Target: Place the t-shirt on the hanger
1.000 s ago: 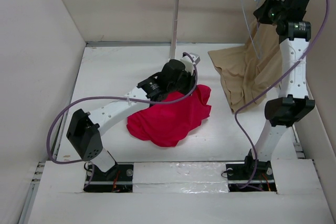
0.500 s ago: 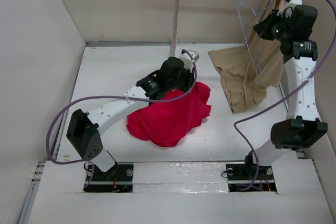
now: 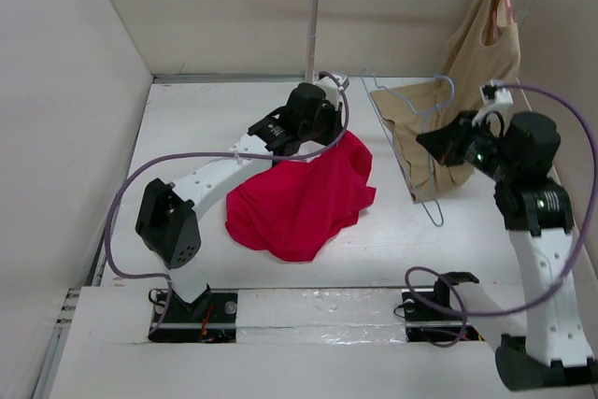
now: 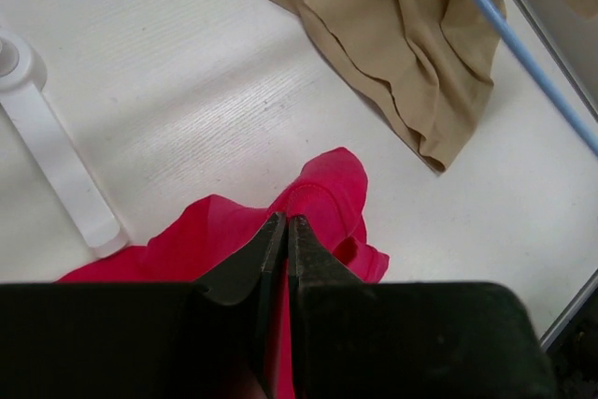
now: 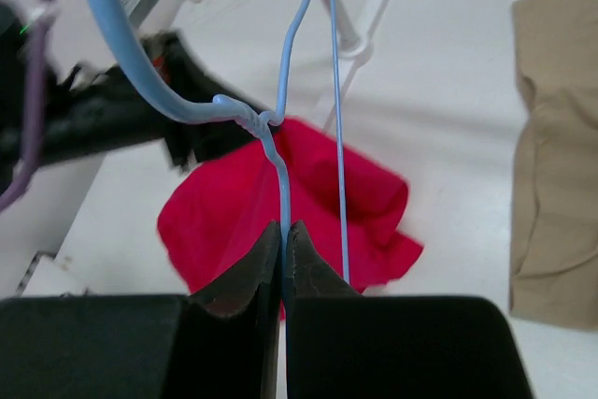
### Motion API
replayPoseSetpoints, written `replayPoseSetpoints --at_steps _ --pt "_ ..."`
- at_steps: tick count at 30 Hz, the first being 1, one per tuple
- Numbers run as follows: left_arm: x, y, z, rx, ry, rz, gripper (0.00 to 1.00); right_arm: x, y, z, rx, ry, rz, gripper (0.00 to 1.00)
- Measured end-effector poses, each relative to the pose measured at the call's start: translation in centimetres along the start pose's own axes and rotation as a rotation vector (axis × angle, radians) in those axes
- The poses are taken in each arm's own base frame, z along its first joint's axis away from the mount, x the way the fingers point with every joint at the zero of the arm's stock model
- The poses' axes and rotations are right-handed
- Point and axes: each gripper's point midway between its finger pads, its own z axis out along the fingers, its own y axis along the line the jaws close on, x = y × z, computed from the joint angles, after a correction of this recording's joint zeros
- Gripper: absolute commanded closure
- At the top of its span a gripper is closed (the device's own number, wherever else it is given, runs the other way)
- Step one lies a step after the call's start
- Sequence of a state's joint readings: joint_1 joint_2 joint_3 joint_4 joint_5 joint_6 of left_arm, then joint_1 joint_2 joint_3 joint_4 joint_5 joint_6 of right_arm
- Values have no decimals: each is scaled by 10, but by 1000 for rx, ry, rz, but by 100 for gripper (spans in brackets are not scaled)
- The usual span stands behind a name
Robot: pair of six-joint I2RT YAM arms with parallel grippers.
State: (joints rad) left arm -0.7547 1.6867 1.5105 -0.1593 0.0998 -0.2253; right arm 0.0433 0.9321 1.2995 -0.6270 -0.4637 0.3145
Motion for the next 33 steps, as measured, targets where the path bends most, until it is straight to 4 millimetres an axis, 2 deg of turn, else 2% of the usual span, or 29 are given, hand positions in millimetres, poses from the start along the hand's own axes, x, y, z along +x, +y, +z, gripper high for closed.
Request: replayPoseSetpoints --at_steps 5,7,10,17,23,33 --pt "-9 -3 10 12 5 -1 100 34 34 -56 -69 24 -5 100" --pt "-16 -4 11 16 -3 -2 100 45 41 -69 -86 46 -3 100" --pt "-27 -3 10 15 -21 -4 100 62 38 -77 -69 103 13 100" --pt "-37 -5 6 16 -38 -5 100 91 30 -81 -35 207 42 100" --pt "-35 -6 5 22 -28 -7 100 108 22 -72 -33 264 65 100" --pt "-29 -15 4 75 -3 -9 100 107 26 -46 -98 270 100 100"
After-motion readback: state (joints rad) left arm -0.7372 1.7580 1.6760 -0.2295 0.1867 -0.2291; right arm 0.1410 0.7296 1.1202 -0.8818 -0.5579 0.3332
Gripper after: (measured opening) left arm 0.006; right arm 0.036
